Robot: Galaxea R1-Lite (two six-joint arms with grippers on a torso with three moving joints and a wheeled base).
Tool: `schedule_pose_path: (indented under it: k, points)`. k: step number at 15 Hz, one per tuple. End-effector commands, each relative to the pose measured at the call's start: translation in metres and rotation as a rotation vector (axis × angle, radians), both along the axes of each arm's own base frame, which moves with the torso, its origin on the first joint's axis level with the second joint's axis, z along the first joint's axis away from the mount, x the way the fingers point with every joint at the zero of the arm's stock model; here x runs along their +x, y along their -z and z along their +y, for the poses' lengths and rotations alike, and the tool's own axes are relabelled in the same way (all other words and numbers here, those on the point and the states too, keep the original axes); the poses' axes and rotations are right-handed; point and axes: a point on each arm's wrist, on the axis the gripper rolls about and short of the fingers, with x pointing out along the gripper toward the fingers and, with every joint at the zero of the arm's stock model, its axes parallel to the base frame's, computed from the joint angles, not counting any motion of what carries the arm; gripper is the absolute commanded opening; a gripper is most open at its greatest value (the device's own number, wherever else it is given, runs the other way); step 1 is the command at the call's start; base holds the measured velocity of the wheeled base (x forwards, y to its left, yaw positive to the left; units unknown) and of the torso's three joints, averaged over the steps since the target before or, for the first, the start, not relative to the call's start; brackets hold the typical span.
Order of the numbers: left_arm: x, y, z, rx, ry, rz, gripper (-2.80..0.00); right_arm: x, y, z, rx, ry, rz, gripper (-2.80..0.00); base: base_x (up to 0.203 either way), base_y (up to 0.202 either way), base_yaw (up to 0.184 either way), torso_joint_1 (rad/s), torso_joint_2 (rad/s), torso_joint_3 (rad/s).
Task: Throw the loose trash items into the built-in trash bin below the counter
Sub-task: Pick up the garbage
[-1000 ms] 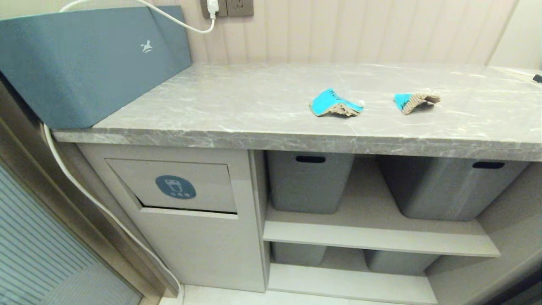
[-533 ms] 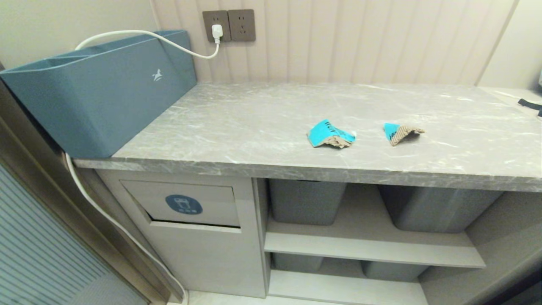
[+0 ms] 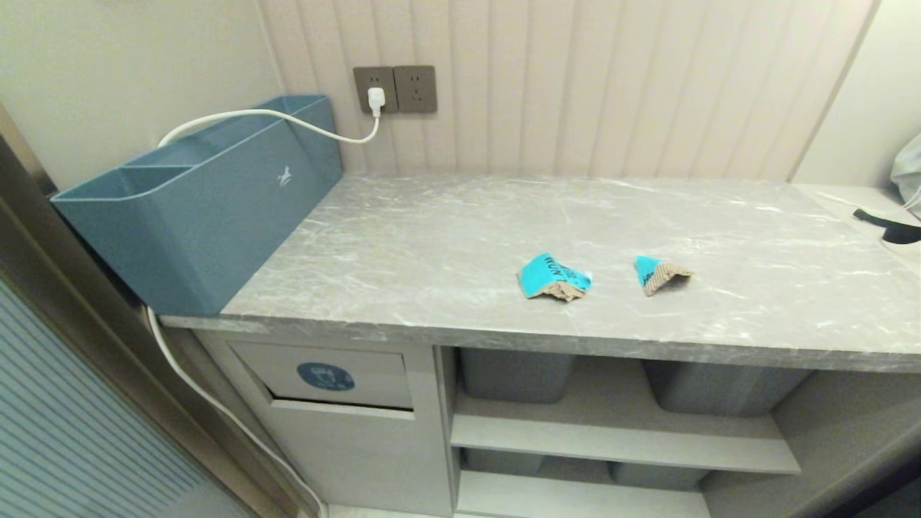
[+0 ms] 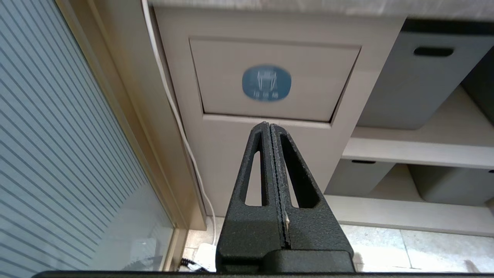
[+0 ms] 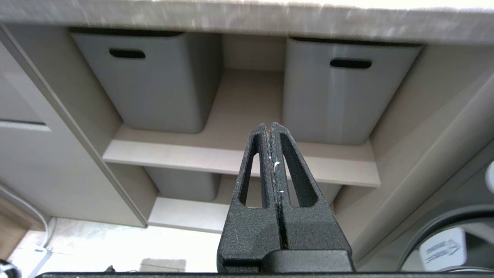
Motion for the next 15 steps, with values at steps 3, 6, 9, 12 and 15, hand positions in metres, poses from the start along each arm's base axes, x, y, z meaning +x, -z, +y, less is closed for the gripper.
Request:
schedule_pose_path:
  k: [3, 6, 9, 12, 15]
  points:
    - [0.000, -0.002, 0.000, 0.051, 0.018, -0.011, -2.80, 0.000, 0.000, 0.000, -0.001, 0.000, -0.001, -2.80, 0.000, 0.000, 0.000, 0.163, -0.34, -0.189]
    - [-0.001, -0.044, -0.003, 0.057, 0.159, -0.059, -2.80, 0.000, 0.000, 0.000, 0.002, -0.001, -0.002, -2.80, 0.000, 0.000, 0.000, 0.027, -0.06, -0.036]
    - [0.032, -0.106, -0.008, 0.004, 0.366, 0.047, -2.80, 0.000, 0.000, 0.000, 0.000, 0.000, -0.002, -2.80, 0.000, 0.000, 0.000, 0.000, 0.00, 0.000]
    - [0.100, -0.141, -0.018, -0.044, 0.616, 0.181, 0.00, 0.000, 0.000, 0.000, 0.000, 0.000, -0.002, -2.80, 0.000, 0.000, 0.000, 0.000, 0.00, 0.000]
    - [0.187, -0.151, -0.052, -0.016, 0.813, 0.233, 0.00, 0.000, 0.000, 0.000, 0.001, 0.000, -0.002, -2.80, 0.000, 0.000, 0.000, 0.000, 0.00, 0.000]
